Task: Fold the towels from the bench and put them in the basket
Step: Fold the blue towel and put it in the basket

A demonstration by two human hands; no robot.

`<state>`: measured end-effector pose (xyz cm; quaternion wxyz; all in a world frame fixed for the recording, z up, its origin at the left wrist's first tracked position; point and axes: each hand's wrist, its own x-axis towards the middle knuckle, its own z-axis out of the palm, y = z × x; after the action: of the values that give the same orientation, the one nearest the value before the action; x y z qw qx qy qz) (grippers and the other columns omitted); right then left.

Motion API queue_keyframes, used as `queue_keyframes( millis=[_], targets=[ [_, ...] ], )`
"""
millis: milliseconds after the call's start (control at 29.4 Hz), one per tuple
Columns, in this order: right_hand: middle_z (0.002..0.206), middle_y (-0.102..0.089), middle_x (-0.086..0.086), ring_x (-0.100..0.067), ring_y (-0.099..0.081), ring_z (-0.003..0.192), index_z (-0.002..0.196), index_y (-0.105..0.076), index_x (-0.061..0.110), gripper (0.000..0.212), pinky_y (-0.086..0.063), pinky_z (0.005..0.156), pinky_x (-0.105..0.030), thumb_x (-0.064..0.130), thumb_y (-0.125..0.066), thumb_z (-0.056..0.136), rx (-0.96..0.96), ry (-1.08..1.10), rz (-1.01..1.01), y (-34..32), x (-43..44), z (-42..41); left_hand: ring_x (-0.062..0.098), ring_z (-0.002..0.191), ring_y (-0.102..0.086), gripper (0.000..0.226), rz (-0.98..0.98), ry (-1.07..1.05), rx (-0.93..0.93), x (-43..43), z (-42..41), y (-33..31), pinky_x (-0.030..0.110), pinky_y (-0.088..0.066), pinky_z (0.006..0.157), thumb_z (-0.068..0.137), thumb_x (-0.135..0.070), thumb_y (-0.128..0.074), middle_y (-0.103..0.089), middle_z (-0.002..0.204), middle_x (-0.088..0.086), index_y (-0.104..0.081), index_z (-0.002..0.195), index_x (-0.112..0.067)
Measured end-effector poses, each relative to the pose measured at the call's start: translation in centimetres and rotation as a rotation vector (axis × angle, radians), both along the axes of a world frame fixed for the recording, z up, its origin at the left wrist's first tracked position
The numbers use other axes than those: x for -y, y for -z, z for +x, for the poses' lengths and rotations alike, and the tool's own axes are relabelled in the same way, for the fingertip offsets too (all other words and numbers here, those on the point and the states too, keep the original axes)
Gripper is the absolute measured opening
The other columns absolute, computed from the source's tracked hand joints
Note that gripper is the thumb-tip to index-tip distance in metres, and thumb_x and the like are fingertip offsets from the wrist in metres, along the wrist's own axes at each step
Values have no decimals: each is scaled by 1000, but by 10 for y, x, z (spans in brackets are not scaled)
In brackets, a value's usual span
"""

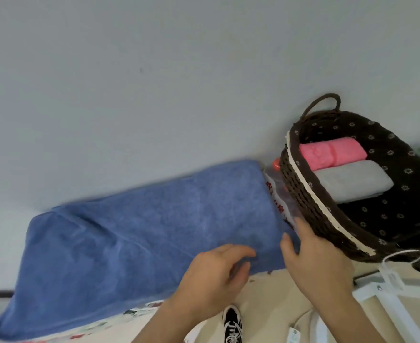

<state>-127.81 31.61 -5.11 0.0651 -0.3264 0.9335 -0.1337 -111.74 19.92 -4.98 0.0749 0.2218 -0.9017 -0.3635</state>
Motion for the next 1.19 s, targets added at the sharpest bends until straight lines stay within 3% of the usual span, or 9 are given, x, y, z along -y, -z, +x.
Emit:
queue_keyframes(
  millis=[136, 306, 442, 510, 680, 850, 986, 1054, 1190],
  targets=[
    [92, -70, 0, -24, -64, 91, 133, -49, 31, 41, -46, 69, -34, 43, -45, 94, 170, -145, -31, -21, 37, 14, -4, 62, -50, 20, -24, -434, -67, 35, 53, -6, 5, -36, 62, 84, -17, -61, -57, 75, -29, -67, 97, -32],
    [87, -64, 10, -10, -60, 82, 113, -66, 26, 24, -45, 72, -28, 30, -55, 91, 297, -428, -187, -18, 105, 74, 0, 64, -54, 37, -35, -953, -48, 76, 147, -13, 10, -38, 58, 77, 2, -62, -57, 61, -14, -65, 71, -34],
    [86, -56, 15, -6, -55, 82, 105, -68, 25, 18, -46, 77, -25, 24, -58, 90, 375, -666, -222, -11, 158, 139, 4, 71, -55, 20, -140, -1245, -13, 103, 231, -3, 13, -41, 65, 82, -9, -62, -56, 80, -5, -66, 87, -27],
    [93, -58, 15, -8, -57, 92, 107, -68, 24, 20, -48, 83, -27, 22, -57, 90, 408, -765, -220, -10, 184, 169, 16, 86, -59, 19, -121, -1334, 84, 115, 269, 10, 33, -51, 71, 84, -26, -59, -59, 97, -2, -66, 101, -25],
    [110, -61, 16, -4, -56, 102, 115, -64, 25, 26, -46, 91, -25, 20, -51, 94, 451, -962, -199, -22, 252, 231, 18, 97, -63, 37, 275, -1301, 234, 123, 312, 32, 32, -46, 76, 90, -50, -53, -68, 110, -5, -60, 117, -25],
    [130, -58, 6, -17, -51, 119, 127, -58, 22, 43, -41, 101, -32, 5, -40, 92, 290, -1239, -37, -31, 327, 283, 26, 73, -62, 7, 462, -1366, -169, 121, 317, 23, 44, -52, 68, 86, -18, -66, -67, 75, 6, -64, 80, -15],
    [136, -50, 9, -20, -41, 118, 132, -50, 30, 67, -44, 93, -37, -10, -35, 81, 9, -1491, 318, -25, 369, 319, 11, 61, -54, 19, 522, -1336, -370, 115, 326, 12, 23, -43, 56, 84, -4, -65, -63, 69, -2, -61, 76, -20],
    [123, -55, 2, -22, -40, 116, 122, -55, 27, 57, -47, 83, -39, -9, -37, 82, -154, -1569, 510, -21, 382, 334, 6, 60, -51, 22, 545, -1291, -399, 111, 333, 11, 16, -40, 55, 83, -1, -66, -61, 66, -4, -63, 78, -23],
    [108, -57, -4, -25, -48, 105, 105, -58, 17, 31, -40, 66, -36, 0, -44, 83, -424, -1618, 613, -17, 398, 347, 15, 58, -47, 26, 620, -1301, -436, 102, 347, 17, 27, -38, 55, 83, -4, -67, -57, 66, 18, -64, 88, -30]
  ],
)
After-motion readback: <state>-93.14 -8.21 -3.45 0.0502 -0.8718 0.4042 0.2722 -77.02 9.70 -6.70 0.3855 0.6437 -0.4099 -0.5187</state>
